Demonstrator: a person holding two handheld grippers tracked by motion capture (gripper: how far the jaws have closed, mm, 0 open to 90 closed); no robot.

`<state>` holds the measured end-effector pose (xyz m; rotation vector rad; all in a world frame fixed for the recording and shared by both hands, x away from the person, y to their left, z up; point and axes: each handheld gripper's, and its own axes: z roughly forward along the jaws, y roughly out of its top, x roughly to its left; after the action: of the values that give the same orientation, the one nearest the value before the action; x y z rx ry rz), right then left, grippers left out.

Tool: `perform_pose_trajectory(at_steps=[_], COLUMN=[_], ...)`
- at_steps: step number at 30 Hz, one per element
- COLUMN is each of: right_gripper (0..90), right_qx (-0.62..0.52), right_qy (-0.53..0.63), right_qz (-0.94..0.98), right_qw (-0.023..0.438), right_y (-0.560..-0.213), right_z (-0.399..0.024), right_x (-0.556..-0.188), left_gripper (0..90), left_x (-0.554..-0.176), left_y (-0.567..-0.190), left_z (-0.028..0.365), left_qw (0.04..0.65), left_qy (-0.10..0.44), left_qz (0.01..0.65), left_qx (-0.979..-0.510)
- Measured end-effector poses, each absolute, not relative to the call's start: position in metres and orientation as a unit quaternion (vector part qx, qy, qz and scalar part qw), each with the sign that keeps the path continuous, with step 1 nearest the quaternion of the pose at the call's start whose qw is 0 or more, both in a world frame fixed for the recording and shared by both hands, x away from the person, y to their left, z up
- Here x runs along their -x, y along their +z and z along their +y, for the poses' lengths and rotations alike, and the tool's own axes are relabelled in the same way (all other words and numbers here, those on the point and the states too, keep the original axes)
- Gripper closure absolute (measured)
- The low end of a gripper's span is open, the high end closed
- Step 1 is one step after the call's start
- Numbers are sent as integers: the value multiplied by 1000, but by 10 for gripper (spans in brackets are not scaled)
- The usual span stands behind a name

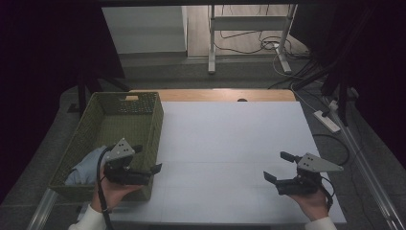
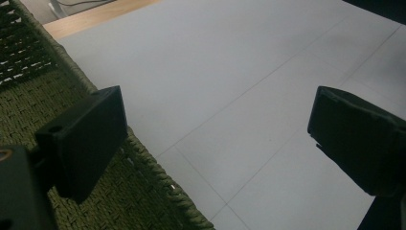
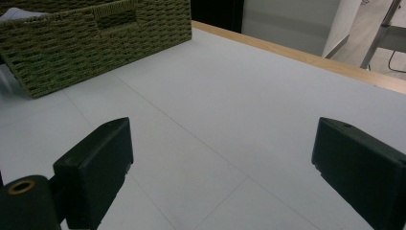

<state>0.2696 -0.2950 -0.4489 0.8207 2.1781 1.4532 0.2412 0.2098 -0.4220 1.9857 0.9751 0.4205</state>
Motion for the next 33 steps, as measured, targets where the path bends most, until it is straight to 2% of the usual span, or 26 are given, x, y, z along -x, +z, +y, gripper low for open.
perform_pose_trajectory(at_steps=[11, 33], right_gripper=[74, 79], right_qx=[-298, -299], right_qy=[521, 519], right_qz=[778, 777], right_qw=[186, 192], right_y=[-452, -452], right_z=[-295, -294], right_x=[-272, -268], left_gripper=[63, 65], left_x=[-246, -239], left_y=[-420, -421], left_z=[213, 210], left_qw=[433, 428], left_qy=[167, 161], left_qz=[392, 389], left_qx=[-794, -800])
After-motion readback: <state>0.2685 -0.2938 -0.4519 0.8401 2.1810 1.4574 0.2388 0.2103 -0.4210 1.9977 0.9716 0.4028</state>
